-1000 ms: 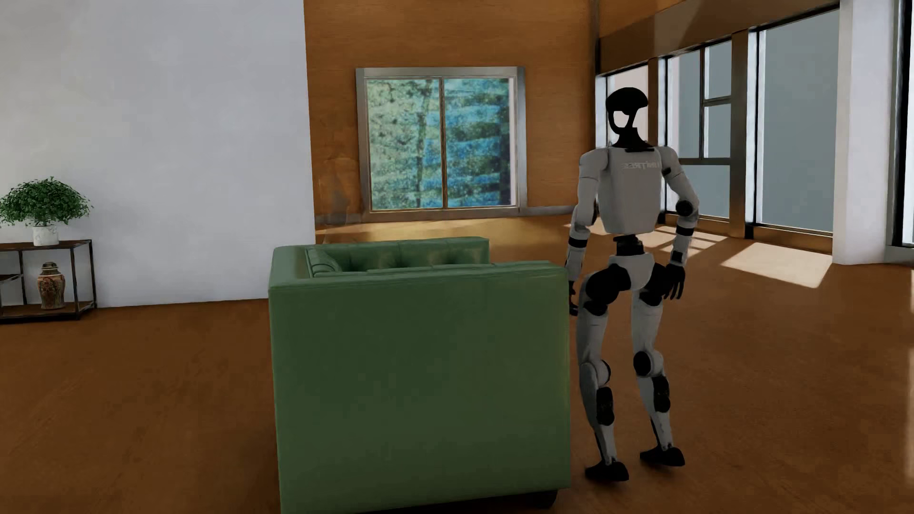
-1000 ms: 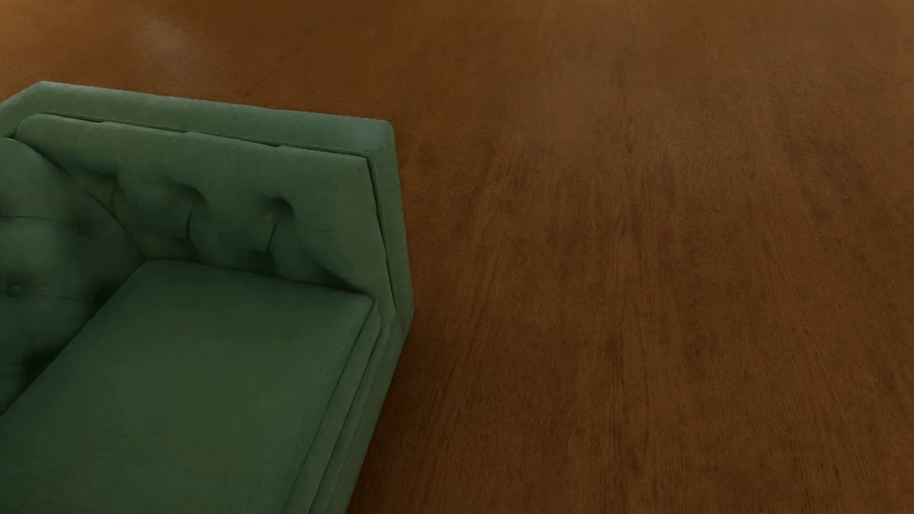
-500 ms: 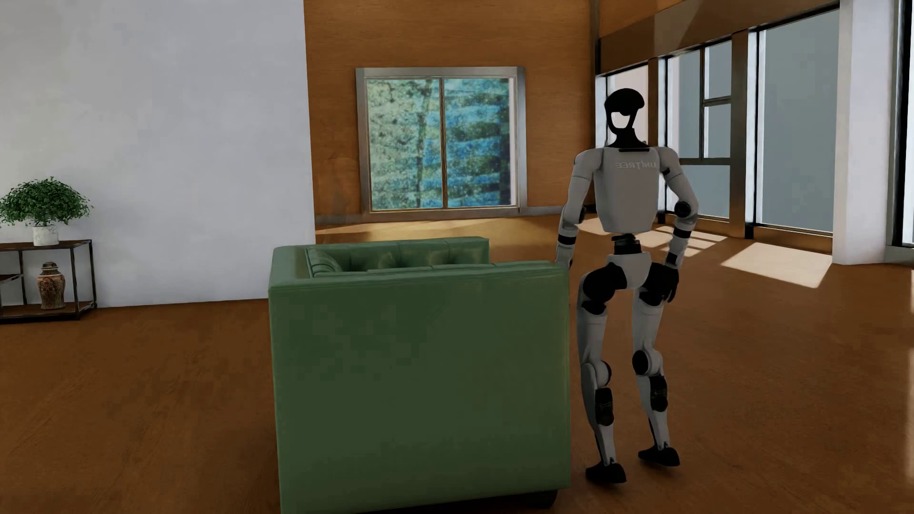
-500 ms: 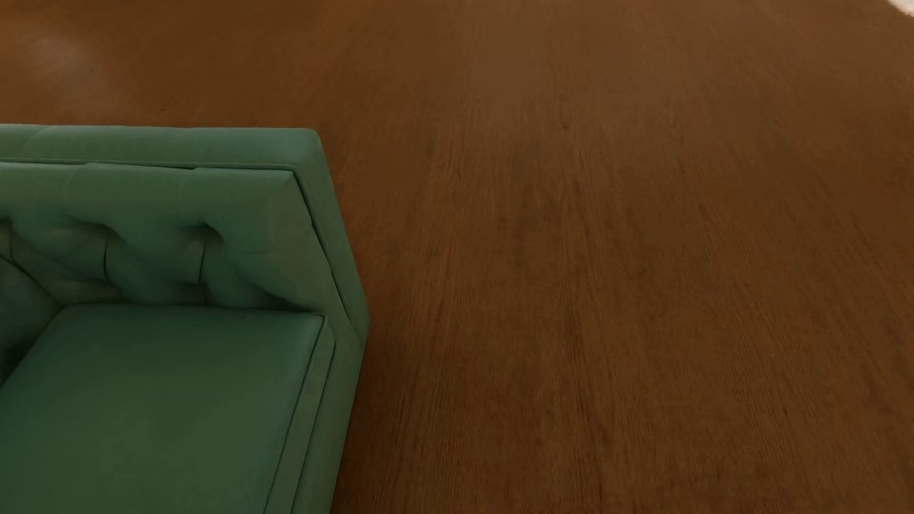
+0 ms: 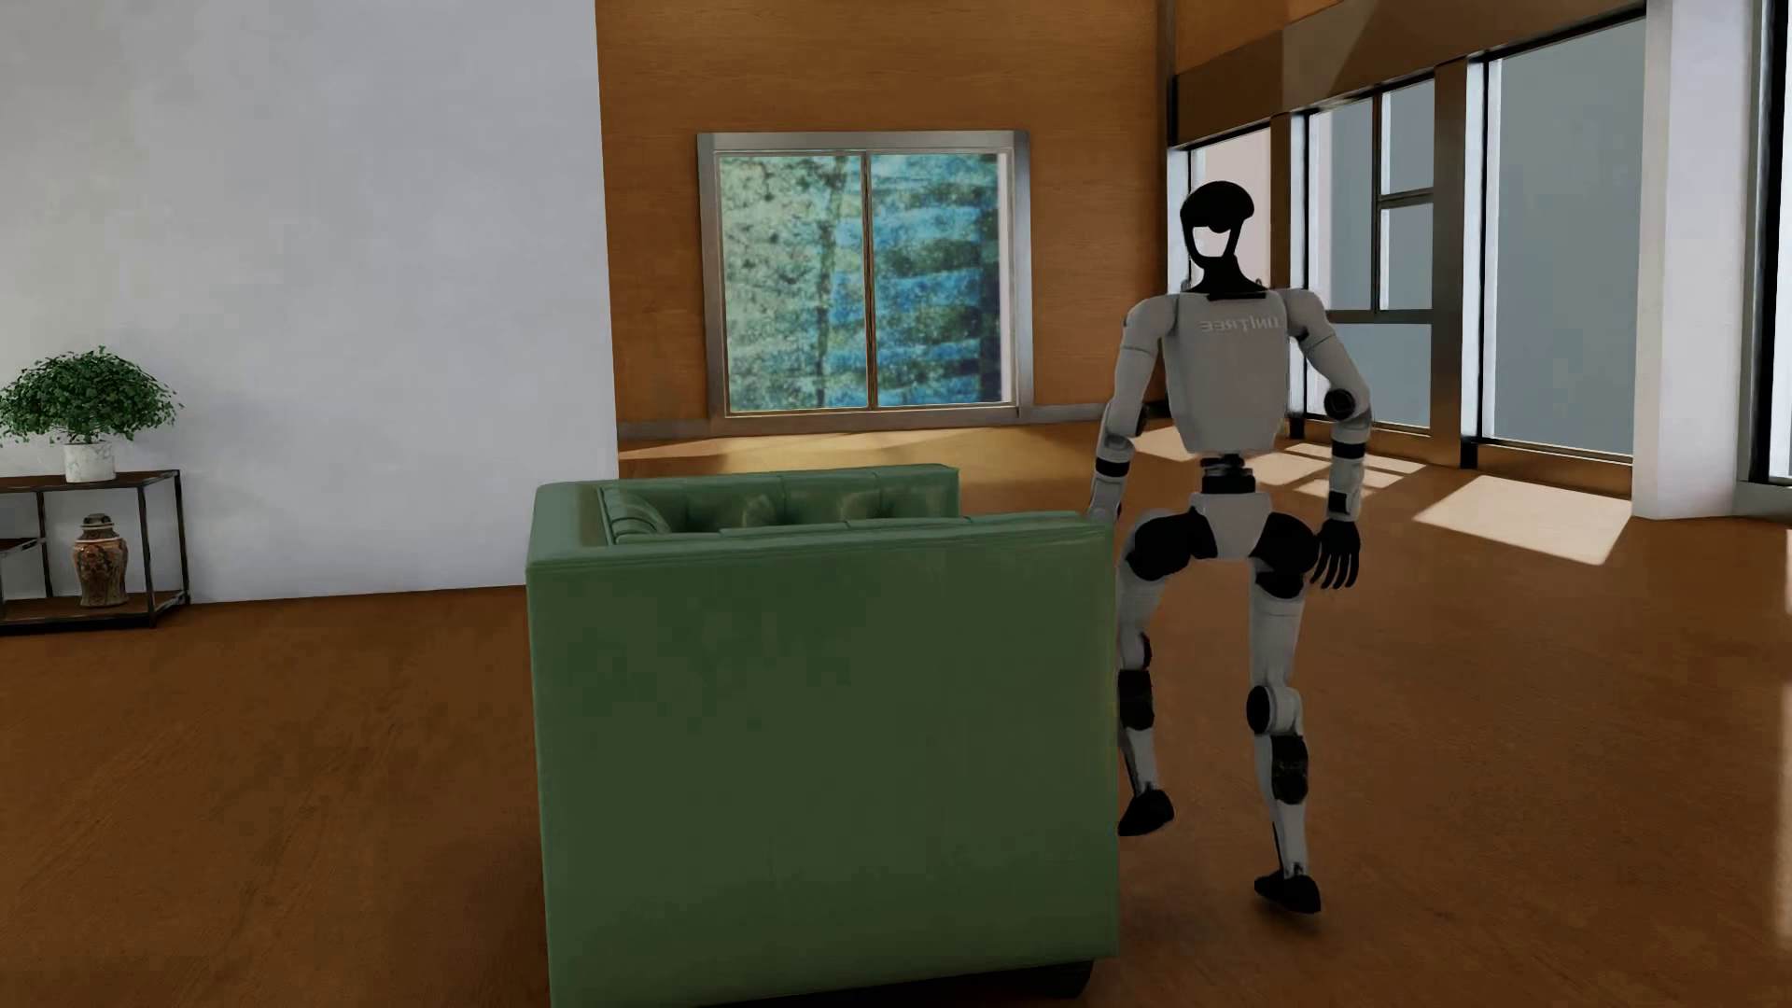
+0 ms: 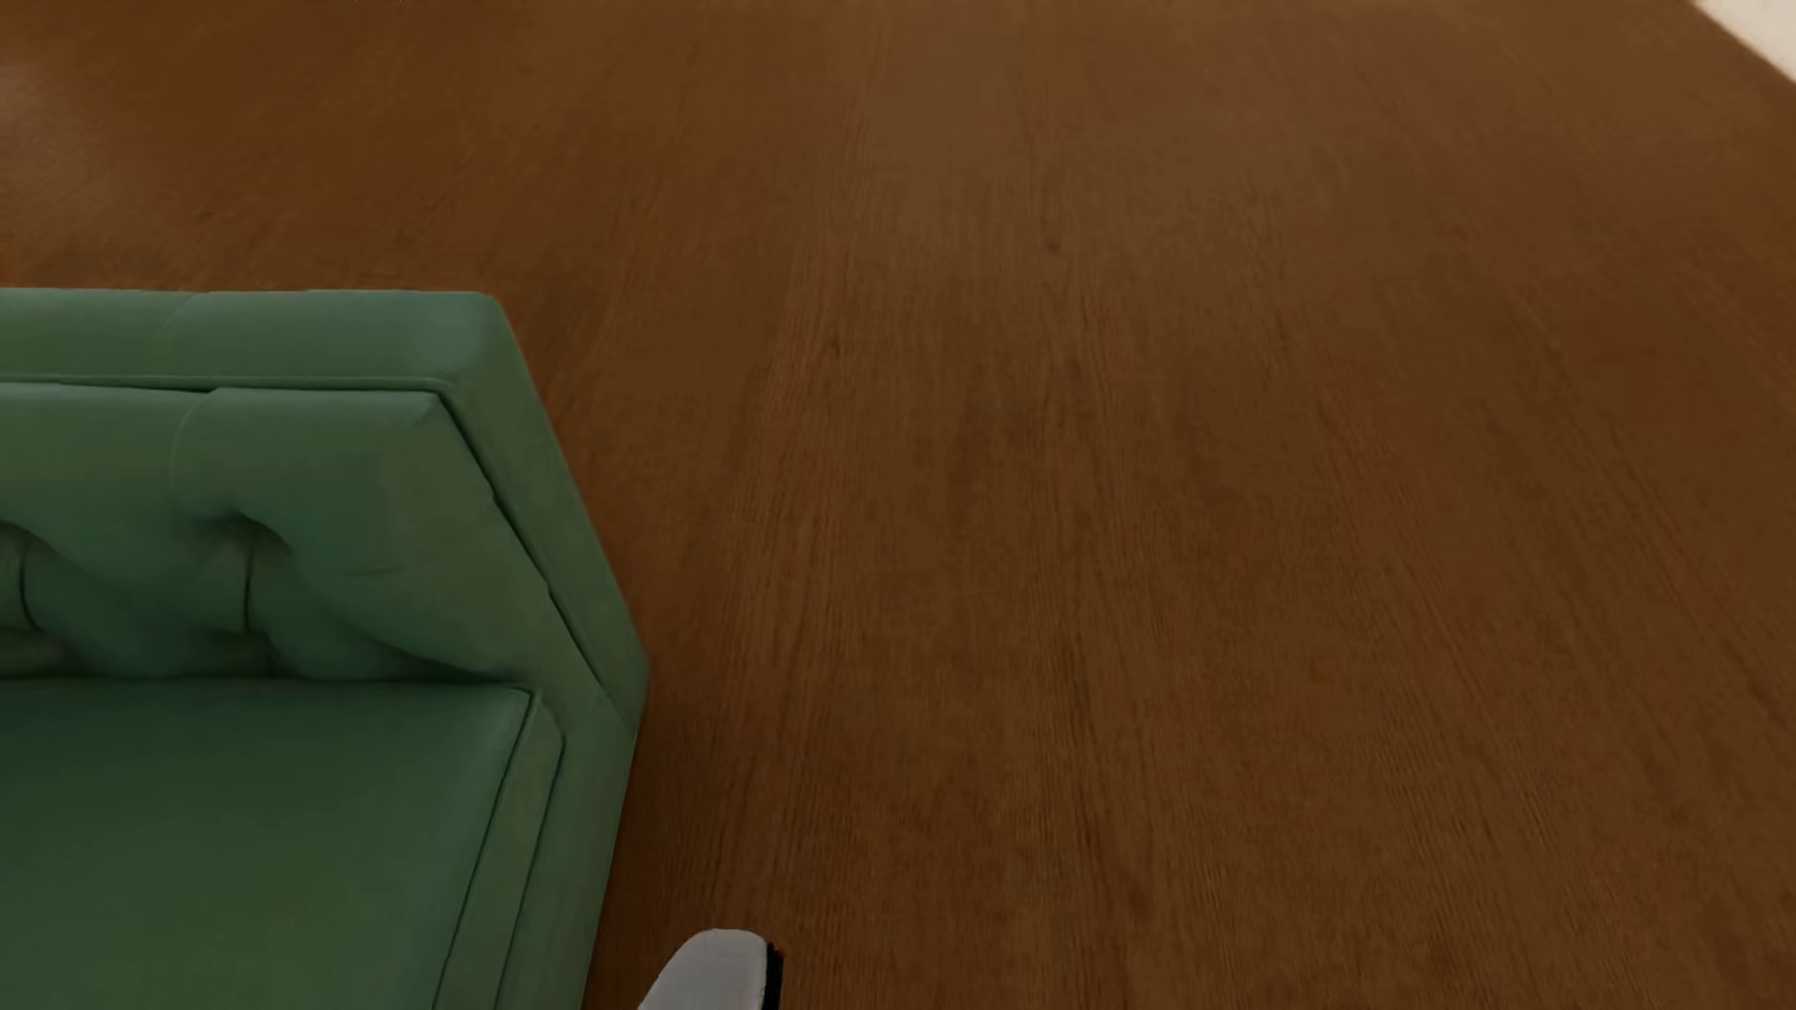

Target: Circle the fabric armchair

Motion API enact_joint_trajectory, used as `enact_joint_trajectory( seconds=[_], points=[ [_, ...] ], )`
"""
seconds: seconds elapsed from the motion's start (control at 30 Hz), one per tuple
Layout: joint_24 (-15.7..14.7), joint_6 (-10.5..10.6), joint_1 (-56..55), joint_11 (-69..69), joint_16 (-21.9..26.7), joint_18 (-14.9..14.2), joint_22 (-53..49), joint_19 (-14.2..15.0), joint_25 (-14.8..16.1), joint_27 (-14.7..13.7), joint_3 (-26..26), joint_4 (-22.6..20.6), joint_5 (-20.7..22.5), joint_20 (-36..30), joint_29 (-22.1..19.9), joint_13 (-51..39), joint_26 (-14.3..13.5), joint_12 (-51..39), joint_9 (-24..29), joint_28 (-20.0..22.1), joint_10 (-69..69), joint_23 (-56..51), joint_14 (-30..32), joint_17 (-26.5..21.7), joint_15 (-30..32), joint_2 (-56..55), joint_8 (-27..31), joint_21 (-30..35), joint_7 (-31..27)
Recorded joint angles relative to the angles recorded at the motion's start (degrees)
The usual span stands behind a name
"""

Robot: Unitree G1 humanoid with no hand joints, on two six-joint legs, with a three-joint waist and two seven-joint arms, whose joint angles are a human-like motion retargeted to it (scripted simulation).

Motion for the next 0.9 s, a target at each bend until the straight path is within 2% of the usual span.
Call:
enact_joint_trajectory(
  seconds=[0.1, 0.23, 0.33, 0.4, 0.47, 0.53, 0.57, 0.6, 0.63, 0.7, 0.77, 0.83, 0.9],
  points=[
    [0.0, -0.5, -3.4, 0.2, -0.2, 0.0, 2.7, 0.0, 0.0, 0.0, 2.5, -1.5, -1.2, -1.8, 0.0, -1.6, 0.0, 1.1, 0.6, 0.0, -9.4, 0.1, 5.0, -0.4, -1.0, 2.8, 0.0, -0.2, 0.0],
    [0.0, 0.2, 0.0, -0.4, -0.2, 0.0, 6.3, 0.0, 0.0, 0.0, 5.3, -1.4, -2.0, -5.0, 0.0, -3.7, 0.0, 2.5, 0.7, 0.0, -32.5, -0.4, 13.3, 0.2, -0.7, 7.0, 0.0, 0.7, 0.0],
    [0.0, 0.9, 7.2, 0.0, 0.0, 0.0, 6.9, 0.0, 0.0, 0.0, 7.2, -0.1, -2.1, -5.2, 0.0, -4.0, 0.0, 4.2, -1.0, 0.0, -49.4, -2.7, 12.0, 1.4, 0.3, 8.7, 0.0, 1.9, 0.0],
    [0.0, 1.4, 11.4, 0.1, -0.2, 0.0, 8.2, 0.0, 0.0, 0.0, 6.8, 0.4, -3.0, -5.6, 0.0, -3.2, 0.0, 5.4, -2.8, 0.0, -53.2, -4.2, 13.3, 2.6, 1.7, 10.2, 0.0, 1.6, 0.0],
    [0.0, 0.2, 11.2, 2.2, -0.5, 0.0, 10.6, 0.0, 0.0, 0.0, 3.7, -1.5, -4.6, -7.1, 0.0, -1.6, 0.0, 5.3, -3.5, 0.0, -50.0, -4.2, 17.0, 4.5, 6.9, 11.5, 0.0, 0.2, 0.0],
    [0.0, -1.5, 12.4, 10.4, -0.1, 0.0, 11.9, 0.0, 0.0, 0.0, 1.7, -4.1, -6.4, -8.7, 0.0, -0.1, 0.0, 3.1, -3.2, 0.0, -46.3, -2.4, 14.5, 6.1, 15.1, 8.5, 0.0, 0.0, 0.0],
    [0.0, -3.0, 13.4, 18.1, 0.4, 0.0, 9.2, 0.0, 0.0, 0.0, 2.9, -6.2, -7.9, -1.9, 0.0, 1.1, 0.0, 2.6, -3.9, 0.0, -46.3, -2.3, 11.8, 6.9, 16.7, 3.3, 0.0, -1.6, 0.0],
    [0.0, -3.4, 15.9, 26.7, 1.0, 0.0, 5.1, 0.0, 0.0, 0.0, 4.3, -7.2, -8.3, -0.5, 0.0, 1.2, 0.0, 1.8, -3.5, 0.0, -46.6, -3.2, 9.2, 6.1, 16.1, -1.5, 0.0, -0.2, 0.0],
    [0.0, -3.4, 19.1, 34.4, 1.4, 0.0, 0.2, 0.0, 0.0, 0.0, 4.7, -8.1, -8.9, 0.5, 0.0, 0.6, 0.0, 1.2, -2.8, 0.0, -47.4, -4.2, 7.3, 4.8, 14.8, -5.4, 0.0, 1.4, 0.0],
    [0.0, -1.9, 25.0, 42.5, 1.7, 0.0, -8.7, 0.0, 0.0, 0.0, 1.7, -9.7, -10.2, 2.6, 0.0, -0.9, 0.0, 0.2, -2.4, 0.0, -48.7, -5.0, 5.8, 2.5, 15.8, -11.2, 0.0, 1.0, 0.0],
    [0.0, 0.0, 28.6, 41.4, 1.3, 0.0, -14.3, 0.0, 0.0, 0.0, -1.9, -10.6, -10.6, 4.4, 0.0, -1.7, 0.0, -1.5, -2.4, 0.0, -48.6, -4.1, 4.9, 1.1, 22.6, -17.0, 0.0, -4.4, 0.0],
    [0.0, 1.4, 32.5, 32.7, 1.0, 0.0, -18.1, 0.0, 0.0, 0.0, -3.3, -11.0, -9.7, 4.8, 0.0, -2.4, 0.0, -3.1, -1.7, 0.0, -48.9, -3.4, 3.5, -0.2, 30.5, -21.8, 0.0, -9.2, 0.0],
    [0.0, 2.2, 36.5, 21.2, 1.2, 0.0, -20.7, 0.0, 0.0, 0.0, -4.1, -10.7, -8.6, 4.3, 0.0, -3.3, 0.0, -3.5, -1.1, 0.0, -49.3, -3.1, 1.8, -1.4, 30.8, -24.7, 0.0, -9.9, 0.0]
  ],
)
